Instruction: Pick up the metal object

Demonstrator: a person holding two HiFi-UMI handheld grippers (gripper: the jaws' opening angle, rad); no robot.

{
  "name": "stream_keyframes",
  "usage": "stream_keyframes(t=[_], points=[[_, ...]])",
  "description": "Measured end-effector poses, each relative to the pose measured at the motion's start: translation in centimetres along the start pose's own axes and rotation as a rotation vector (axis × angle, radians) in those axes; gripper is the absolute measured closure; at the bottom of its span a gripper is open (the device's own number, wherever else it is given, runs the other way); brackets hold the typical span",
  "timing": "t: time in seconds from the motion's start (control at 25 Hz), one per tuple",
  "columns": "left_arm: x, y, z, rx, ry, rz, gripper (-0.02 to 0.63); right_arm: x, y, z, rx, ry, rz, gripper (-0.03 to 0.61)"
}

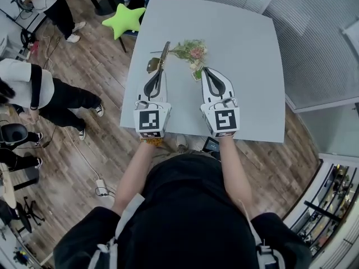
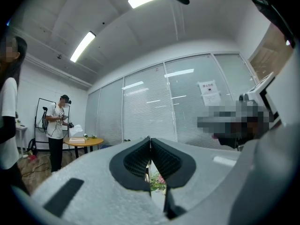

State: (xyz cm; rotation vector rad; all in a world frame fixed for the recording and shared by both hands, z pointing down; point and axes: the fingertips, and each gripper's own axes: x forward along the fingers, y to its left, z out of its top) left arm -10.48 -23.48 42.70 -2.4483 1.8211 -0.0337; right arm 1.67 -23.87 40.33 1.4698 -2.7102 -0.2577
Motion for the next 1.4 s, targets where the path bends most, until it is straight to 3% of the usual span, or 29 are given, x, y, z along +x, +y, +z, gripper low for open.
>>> stream_keyframes(t=[1.4], points=[[-0.7,0.8,-2.8,-0.019,0.061,0.006,0.598,0.3,2.0,-1.4,0.011,0.026,0.067,0.581]])
